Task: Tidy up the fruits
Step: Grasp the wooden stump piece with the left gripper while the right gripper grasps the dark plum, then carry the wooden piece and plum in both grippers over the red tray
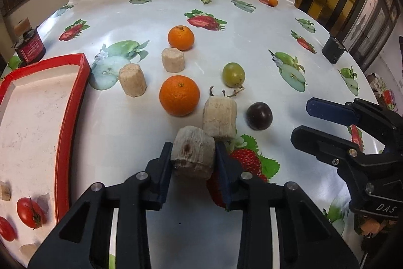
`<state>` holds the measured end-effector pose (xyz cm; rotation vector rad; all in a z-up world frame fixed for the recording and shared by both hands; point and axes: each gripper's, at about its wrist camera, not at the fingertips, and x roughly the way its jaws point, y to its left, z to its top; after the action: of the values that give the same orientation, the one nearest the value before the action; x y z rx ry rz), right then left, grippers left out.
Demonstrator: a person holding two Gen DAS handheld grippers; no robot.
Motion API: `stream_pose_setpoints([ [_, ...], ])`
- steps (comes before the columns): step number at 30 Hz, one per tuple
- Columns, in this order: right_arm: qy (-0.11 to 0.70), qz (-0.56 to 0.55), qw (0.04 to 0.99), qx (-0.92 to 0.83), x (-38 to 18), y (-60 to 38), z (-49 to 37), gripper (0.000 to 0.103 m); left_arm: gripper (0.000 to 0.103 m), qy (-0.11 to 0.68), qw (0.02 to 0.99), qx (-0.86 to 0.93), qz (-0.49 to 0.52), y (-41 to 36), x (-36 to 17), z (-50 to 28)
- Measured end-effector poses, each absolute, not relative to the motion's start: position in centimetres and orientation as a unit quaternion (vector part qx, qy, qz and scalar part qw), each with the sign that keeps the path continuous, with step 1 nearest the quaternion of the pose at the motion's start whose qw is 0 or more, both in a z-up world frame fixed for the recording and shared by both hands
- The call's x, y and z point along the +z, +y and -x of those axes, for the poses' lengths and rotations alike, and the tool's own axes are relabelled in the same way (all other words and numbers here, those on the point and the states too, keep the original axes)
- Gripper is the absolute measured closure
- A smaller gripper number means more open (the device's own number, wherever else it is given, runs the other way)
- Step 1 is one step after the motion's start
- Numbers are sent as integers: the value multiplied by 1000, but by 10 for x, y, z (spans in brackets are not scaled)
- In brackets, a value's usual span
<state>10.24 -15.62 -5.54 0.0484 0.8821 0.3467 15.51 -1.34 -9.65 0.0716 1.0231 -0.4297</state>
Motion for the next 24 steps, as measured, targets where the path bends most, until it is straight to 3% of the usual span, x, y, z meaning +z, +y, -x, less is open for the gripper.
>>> stream_pose_setpoints([
  [9,435,-1,885,167,-74,-137,-127,58,73,466,860,-207,-28,8,-75,-139],
  [13,444,9,882,158,-86,-132,-135,75,73,455,865,-209,-28,14,-64,-136],
  [24,422,-7,892,163,-63,-130,-118,77,73,440,874,-203,-25,29,-49,-127],
])
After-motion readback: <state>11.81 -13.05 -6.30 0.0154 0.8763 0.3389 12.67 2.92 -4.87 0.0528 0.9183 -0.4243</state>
